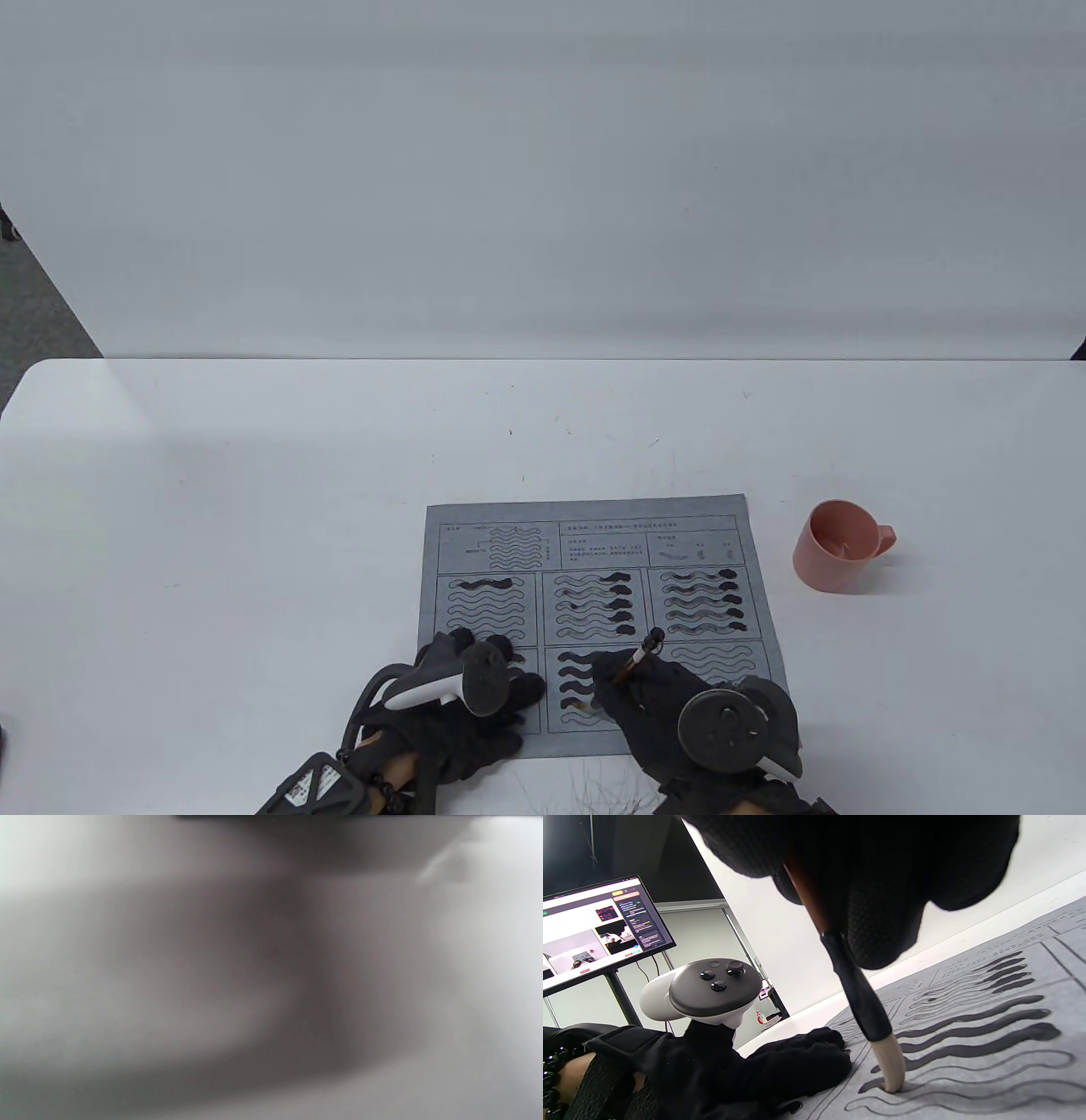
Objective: Trace patterns on water writing practice cloth with Chinese brush
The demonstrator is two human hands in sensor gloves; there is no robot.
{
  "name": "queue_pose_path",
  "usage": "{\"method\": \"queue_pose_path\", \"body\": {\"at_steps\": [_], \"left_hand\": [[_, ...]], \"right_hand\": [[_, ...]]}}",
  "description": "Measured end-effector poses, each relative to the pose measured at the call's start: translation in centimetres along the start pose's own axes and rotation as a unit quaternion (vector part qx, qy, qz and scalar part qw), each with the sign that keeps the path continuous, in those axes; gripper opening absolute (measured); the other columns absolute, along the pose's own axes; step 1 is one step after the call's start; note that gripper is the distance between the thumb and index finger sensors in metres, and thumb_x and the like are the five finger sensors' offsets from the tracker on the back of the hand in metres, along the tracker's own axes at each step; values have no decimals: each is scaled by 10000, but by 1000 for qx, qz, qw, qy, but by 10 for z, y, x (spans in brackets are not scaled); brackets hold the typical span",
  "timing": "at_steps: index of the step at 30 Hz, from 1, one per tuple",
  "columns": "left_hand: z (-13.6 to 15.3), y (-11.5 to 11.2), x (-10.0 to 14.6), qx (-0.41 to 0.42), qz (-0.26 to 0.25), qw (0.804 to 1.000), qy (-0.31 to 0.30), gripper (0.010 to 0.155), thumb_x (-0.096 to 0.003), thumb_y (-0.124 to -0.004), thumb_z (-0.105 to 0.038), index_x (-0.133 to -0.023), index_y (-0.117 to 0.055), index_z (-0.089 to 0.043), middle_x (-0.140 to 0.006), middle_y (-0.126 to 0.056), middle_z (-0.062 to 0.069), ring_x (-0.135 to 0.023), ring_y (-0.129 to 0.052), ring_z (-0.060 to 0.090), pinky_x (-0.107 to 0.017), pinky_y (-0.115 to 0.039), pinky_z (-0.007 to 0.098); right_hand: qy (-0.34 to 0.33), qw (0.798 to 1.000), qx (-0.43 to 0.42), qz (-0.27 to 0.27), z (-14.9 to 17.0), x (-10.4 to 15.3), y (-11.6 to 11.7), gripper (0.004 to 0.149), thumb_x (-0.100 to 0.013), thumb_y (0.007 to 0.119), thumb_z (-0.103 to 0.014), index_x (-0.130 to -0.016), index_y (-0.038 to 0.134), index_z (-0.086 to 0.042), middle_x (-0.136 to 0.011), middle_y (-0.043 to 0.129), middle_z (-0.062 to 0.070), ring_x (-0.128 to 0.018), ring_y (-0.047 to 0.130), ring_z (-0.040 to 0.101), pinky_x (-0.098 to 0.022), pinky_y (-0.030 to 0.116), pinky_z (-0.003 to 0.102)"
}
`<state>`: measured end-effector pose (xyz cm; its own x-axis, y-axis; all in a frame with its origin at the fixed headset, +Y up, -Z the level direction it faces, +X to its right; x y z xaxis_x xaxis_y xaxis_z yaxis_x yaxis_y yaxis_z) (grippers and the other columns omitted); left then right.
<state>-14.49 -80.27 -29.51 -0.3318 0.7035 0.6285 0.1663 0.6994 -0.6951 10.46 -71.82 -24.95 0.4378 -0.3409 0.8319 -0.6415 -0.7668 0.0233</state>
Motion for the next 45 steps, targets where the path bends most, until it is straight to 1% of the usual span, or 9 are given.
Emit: {"method": "queue_pose_path", "body": {"at_steps": [2,3,11,13,14,15,21,22,45], "left_hand": [[0,0,0,0,0,1000,0,711,-450,-470,-670,-910,72,-703,-1001,333,-193,-931,340,291,-687,123,580],[0,0,0,0,0,1000,0,689,-451,-470,-669,-912,40,-703,-1002,329,-195,-931,339,291,-687,122,580],[0,0,0,0,0,1000,0,689,-451,-470,-668,-912,40,-703,-1001,332,-192,-929,340,292,-685,123,580],[0,0,0,0,0,1000,0,722,-447,-478,-663,-910,74,-702,-997,341,-191,-925,349,290,-684,127,579],[0,0,0,0,0,1000,0,689,-450,-470,-669,-911,41,-704,-1001,332,-193,-929,342,290,-685,124,579],[0,0,0,0,0,1000,0,713,-450,-470,-669,-910,74,-702,-1001,333,-192,-928,342,292,-684,126,580],[0,0,0,0,0,1000,0,687,-450,-468,-669,-910,41,-705,-1000,332,-194,-929,342,291,-685,125,580],[0,0,0,0,0,1000,0,709,-450,-467,-670,-909,72,-703,-1000,334,-193,-928,342,291,-684,125,580],[0,0,0,0,0,1000,0,710,-449,-465,-670,-910,74,-702,-999,336,-192,-927,344,292,-683,126,580]], "right_hand": [[1,1000,1,1,0,0,0,388,-551,700,-294,-868,758,-79,-828,906,196,-553,1029,310,-505,799,598],[1,1000,2,2,0,0,-1,388,-550,697,-293,-867,757,-78,-826,908,197,-551,1029,312,-504,799,600],[7,1000,5,3,2,0,-3,389,-547,680,-278,-869,744,-69,-834,896,204,-559,1022,321,-508,790,607],[7,1000,6,2,2,0,-3,389,-548,679,-277,-870,743,-68,-836,894,203,-561,1021,322,-509,789,607],[7,1000,6,1,2,0,-3,389,-547,679,-277,-870,743,-69,-836,894,203,-563,1020,322,-509,789,608],[6,1000,7,1,2,0,-3,389,-546,680,-276,-869,743,-69,-836,895,204,-563,1020,323,-509,788,608],[6,1000,14,3,2,0,-3,388,-546,681,-275,-868,745,-70,-836,894,206,-563,1018,326,-509,787,610],[6,1000,15,4,2,0,-4,388,-546,681,-275,-869,745,-69,-836,894,206,-562,1019,326,-508,787,611],[11,999,44,7,1,1,-6,390,-540,665,-259,-871,729,-62,-844,879,214,-571,1007,340,-513,772,622]]}}
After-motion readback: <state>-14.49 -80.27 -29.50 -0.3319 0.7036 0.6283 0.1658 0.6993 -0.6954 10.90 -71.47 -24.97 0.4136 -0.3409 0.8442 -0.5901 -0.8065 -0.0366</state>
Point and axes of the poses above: the tracker on the back of each hand, its own z axis roughly to the little-finger side, its own x axis roughly from the fingertips to the wrist, y = z × x, the point moved 1 cm from there along -x, roughly from the wrist to the fingertips
